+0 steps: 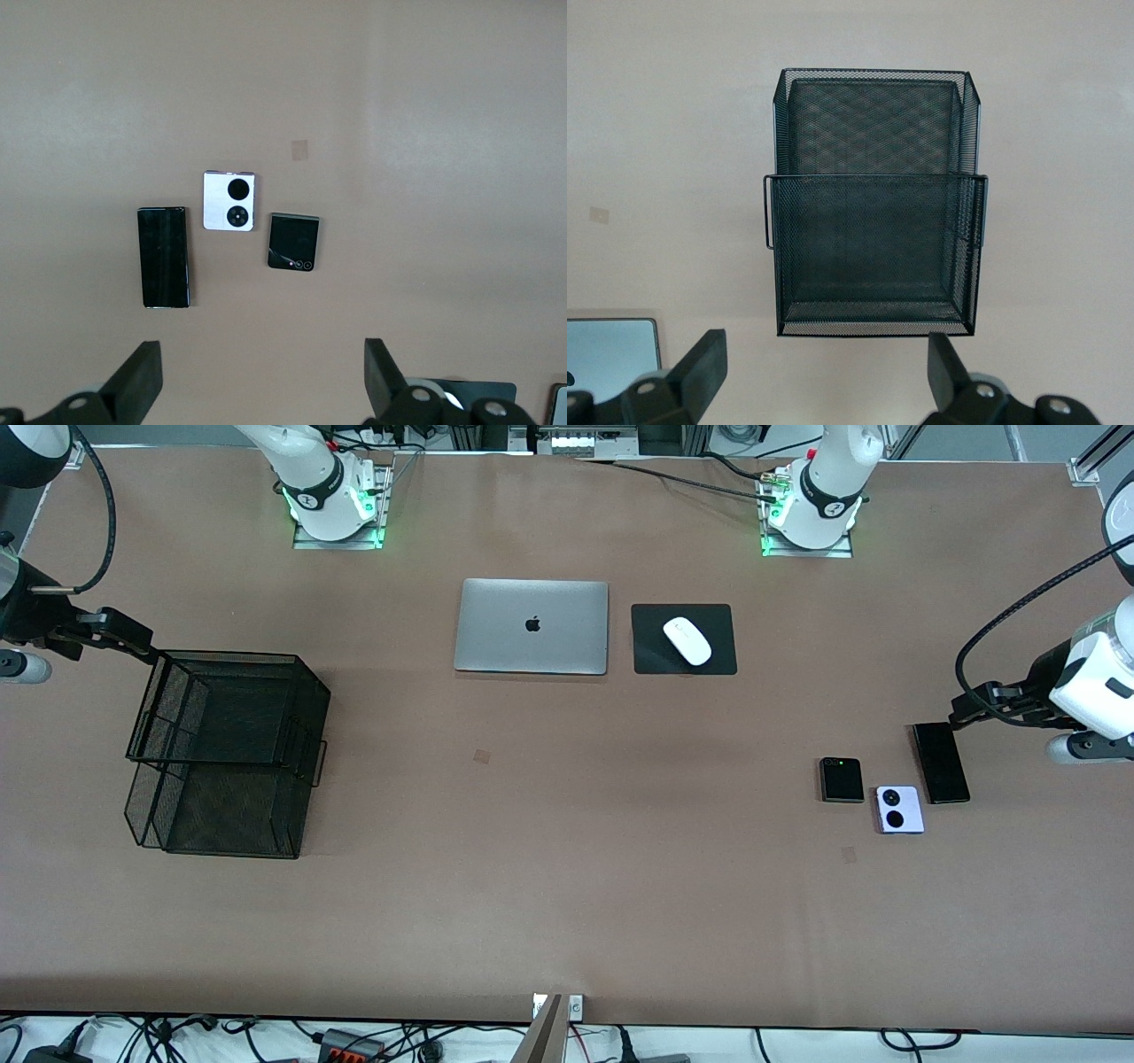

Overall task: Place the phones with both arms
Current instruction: 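Reach to the small black flip phone and grasp it with the left gripper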

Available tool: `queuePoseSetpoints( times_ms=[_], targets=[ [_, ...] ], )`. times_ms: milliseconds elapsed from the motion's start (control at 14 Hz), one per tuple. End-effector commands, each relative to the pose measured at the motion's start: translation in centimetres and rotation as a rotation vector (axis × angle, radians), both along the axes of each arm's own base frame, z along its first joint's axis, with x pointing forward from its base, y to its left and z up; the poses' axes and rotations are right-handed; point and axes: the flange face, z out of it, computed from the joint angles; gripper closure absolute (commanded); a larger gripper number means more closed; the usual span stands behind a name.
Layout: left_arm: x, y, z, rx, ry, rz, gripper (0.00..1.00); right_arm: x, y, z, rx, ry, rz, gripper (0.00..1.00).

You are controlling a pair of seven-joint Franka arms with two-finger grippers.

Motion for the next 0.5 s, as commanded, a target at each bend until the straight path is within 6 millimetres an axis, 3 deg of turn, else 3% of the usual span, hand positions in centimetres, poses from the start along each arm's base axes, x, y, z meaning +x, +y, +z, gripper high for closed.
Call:
queuePoseSetpoints(
  times_ms=[0, 143, 214, 428],
  targets=[
    [-0.1, -0.4, 0.4, -0.005, -0.007, -0.018, 0.0, -0.5, 0.1, 0.5, 0.014, 0.0, -0.016, 0.0],
    [0.2, -0.9, -0.5, -0.006, 0.007, -0.039, 0.0, -0.4, 0.1, 0.5, 0.014, 0.0, -0.016, 0.0],
    [0.9, -0.6, -2.2, -0.009, 0.026, -0.05, 0.0, -0.4, 0.2, 0.5, 0.014, 0.002, -0.014, 0.0],
    [4.6, -0.6, -10.9, -0.026, 0.003, -0.079, 0.0, -0.4, 0.2, 0.5, 0.014, 0.002, -0.014, 0.0]
  ],
)
